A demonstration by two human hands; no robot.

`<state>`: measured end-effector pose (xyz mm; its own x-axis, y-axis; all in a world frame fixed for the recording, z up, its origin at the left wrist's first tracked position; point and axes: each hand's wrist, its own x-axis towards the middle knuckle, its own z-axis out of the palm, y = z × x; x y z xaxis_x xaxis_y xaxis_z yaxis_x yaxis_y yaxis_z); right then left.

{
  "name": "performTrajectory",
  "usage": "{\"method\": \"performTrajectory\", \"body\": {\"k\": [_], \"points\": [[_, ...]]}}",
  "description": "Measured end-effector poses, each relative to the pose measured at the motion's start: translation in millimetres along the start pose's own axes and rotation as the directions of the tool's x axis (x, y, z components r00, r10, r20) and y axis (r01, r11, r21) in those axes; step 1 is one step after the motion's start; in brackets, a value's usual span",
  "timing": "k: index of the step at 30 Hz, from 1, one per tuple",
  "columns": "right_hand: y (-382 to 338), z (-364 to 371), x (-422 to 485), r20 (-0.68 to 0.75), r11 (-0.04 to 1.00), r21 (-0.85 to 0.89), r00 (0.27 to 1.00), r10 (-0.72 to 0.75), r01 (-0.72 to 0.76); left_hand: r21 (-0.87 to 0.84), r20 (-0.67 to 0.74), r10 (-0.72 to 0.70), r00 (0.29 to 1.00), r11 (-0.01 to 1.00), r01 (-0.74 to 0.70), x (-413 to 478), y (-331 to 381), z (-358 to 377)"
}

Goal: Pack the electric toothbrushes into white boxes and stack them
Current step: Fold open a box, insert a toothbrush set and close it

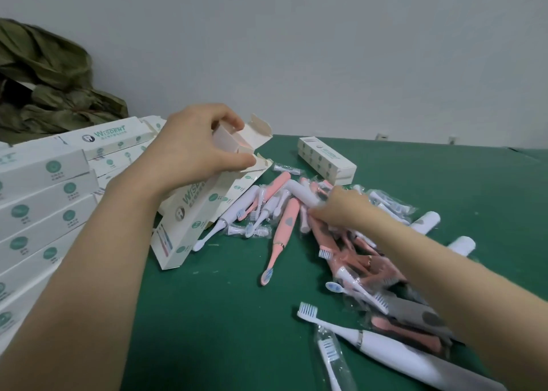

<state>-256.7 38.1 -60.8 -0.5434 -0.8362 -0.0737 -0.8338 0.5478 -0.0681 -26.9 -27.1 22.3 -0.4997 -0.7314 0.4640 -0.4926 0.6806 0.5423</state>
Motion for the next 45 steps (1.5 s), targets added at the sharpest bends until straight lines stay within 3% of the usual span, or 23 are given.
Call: {"method": "performTrajectory", "body": {"k": [3, 6, 9, 13, 15, 19, 23, 28, 32, 34, 37, 41, 43, 45], "points": [[-22.8, 13.9, -6.2, -0.104, 0.999, -0.021, 0.993, 0.047, -0.050, 0.012, 0.009, 0.011, 1.000, 1.000, -0.011, -0.9, 1.7, 2.5], [-43.0, 18.2, -7.3, -0.107, 0.995, -0.023, 0.990, 0.092, -0.095, 0.015, 0.007, 0.021, 1.000, 1.000, -0.021, -0.9, 1.7, 2.2], [-53.0, 16.8, -5.1, -0.058, 0.999, 0.009, 0.997, 0.043, -0.042, 0.006, 0.007, 0.021, 1.000, 1.000, -0.021, 0.2, 1.2, 1.1], [-44.6, 2.4, 1.7, 0.026, 0.979, 0.201, 0.999, -0.046, 0.040, 0.017, 0.008, 0.021, 1.000, 1.000, -0.021, 1.2, 1.2, 2.8], [-28.8, -15.5, 12.1, 0.033, 0.979, 0.184, 0.995, -0.096, 0.088, 0.015, 0.011, 0.020, 1.000, 1.000, -0.020, 1.4, 1.3, 3.9], [11.6, -37.3, 41.9, -0.127, 0.986, 0.167, 0.992, 0.004, 0.018, 0.005, 0.023, 0.014, 1.000, 1.000, -0.014, 1.5, 0.9, 5.2], [21.3, -22.9, 64.7, -0.172, 0.984, 0.179, 0.985, 0.007, 0.024, 0.010, 0.016, 0.008, 1.000, 1.000, -0.008, 2.3, -0.5, 5.6], [12.2, 1.6, 78.5, -0.113, 0.996, 0.071, 0.993, -0.042, 0.050, 0.035, 0.038, 0.024, 0.999, 0.999, -0.025, 2.4, -0.3, 9.0], [1.4, 6.2, 80.8, -0.111, 0.988, -0.135, 0.990, -0.085, 0.069, -0.015, 0.197, 0.076, 0.978, 0.997, -0.074, -1.9, 0.8, 6.1], [1.0, 2.8, 80.8, -0.123, 0.985, -0.159, 0.988, -0.088, 0.068, -0.028, 0.235, 0.091, 0.968, 0.996, -0.087, -3.8, 3.1, 4.5], [4.4, -11.9, 77.8, -0.148, 0.998, 0.018, 0.987, -0.055, 0.058, -0.032, 0.250, 0.093, 0.964, 0.996, -0.088, -2.0, 3.9, 3.1], [11.4, -34.4, 61.7, -0.174, 0.950, 0.253, 0.974, -0.143, 0.185, 0.041, 0.203, 0.074, 0.976, 0.996, -0.084, 1.1, 0.1, 6.6], [16.4, -43.3, 44.0, -0.168, 0.826, 0.499, 0.964, -0.205, 0.263, 0.068, 0.185, 0.072, 0.980, 0.994, -0.086, 1.2, -1.7, 10.9], [19.8, -53.9, 21.6, -0.161, 0.555, 0.774, 0.943, -0.291, 0.304, 0.071, 0.161, 0.068, 0.985, 0.994, -0.080, 1.8, -2.5, 15.4]]}}
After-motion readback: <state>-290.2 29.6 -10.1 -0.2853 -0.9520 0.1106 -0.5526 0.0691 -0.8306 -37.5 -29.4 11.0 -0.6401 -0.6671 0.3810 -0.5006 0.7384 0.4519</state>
